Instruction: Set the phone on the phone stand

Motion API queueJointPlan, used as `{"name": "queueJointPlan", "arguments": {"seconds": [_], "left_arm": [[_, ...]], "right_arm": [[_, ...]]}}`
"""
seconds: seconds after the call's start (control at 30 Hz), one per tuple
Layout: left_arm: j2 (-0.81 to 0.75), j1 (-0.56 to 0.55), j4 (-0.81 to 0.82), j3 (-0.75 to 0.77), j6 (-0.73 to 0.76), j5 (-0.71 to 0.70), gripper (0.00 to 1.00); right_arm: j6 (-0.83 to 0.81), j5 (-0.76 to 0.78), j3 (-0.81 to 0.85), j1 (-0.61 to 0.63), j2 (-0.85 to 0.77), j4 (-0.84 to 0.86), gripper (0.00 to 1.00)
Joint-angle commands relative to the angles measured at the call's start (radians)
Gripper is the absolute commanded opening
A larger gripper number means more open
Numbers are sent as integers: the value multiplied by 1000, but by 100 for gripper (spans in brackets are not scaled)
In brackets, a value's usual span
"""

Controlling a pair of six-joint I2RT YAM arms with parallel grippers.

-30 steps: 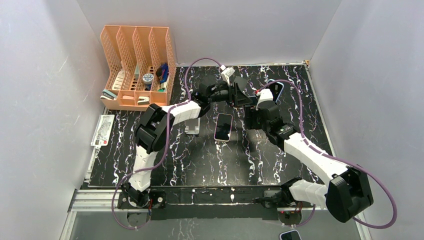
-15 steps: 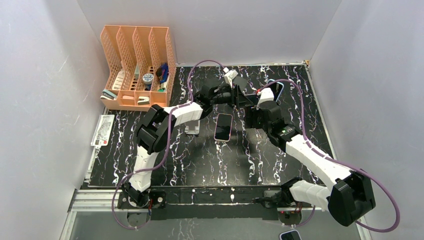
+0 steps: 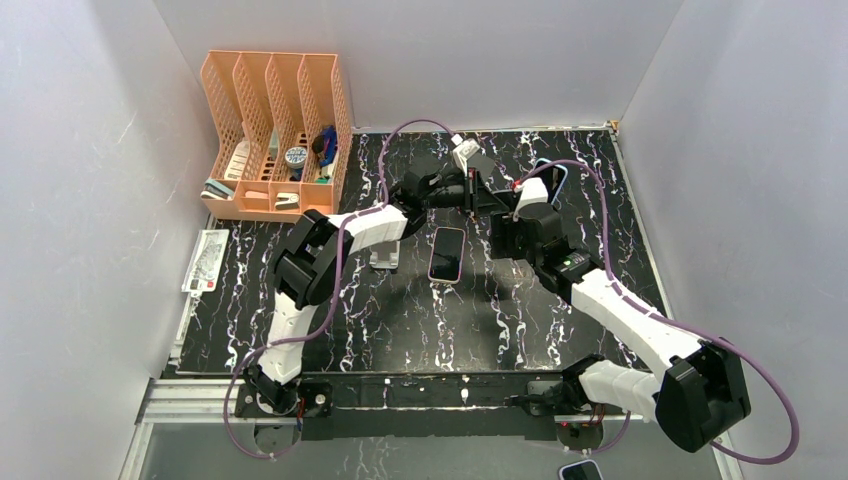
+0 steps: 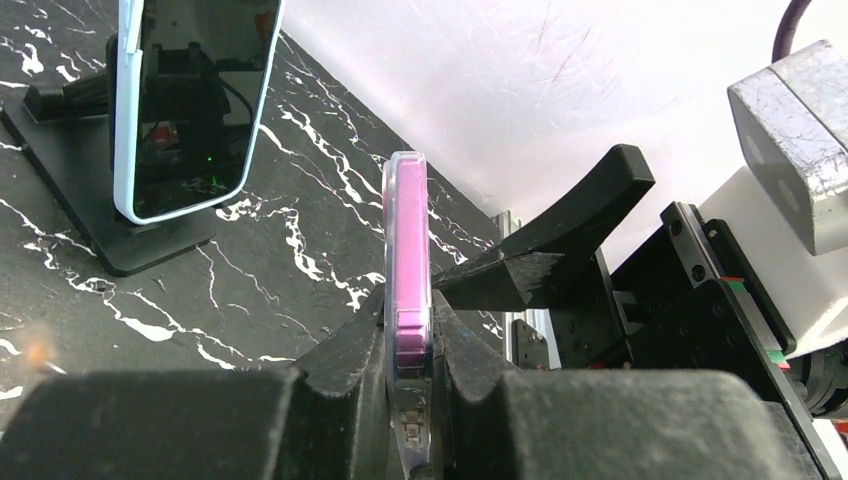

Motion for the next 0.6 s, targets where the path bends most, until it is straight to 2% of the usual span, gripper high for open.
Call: {"name": "queueJointPlan", "arguments": {"seconds": [0.0, 0.07, 0.1, 0.23, 0.37, 0.47, 0.57], "left_arm": [[14, 19, -14, 58, 66, 88, 0], [19, 40, -14, 85, 62, 127, 0], [14, 52, -14, 91, 64, 135, 0], [-27, 99, -14, 66, 67, 187, 0], [-89, 140, -19, 23, 76, 244, 0], [-139, 172, -35, 9, 82, 292, 0], [-187, 194, -43, -2, 85, 339, 0]], "right_arm": [[-27, -4, 32, 3, -27, 159, 64], [-39, -13, 32, 4, -44, 188, 90], [-49, -16, 33, 4, -56, 195, 97], [-88, -97, 37, -7, -124, 212, 99], [-71, -338, 38, -42, -191, 201, 99], [-45, -612, 48, -120, -215, 176, 99], [19, -999, 68, -285, -176, 188, 99]]}}
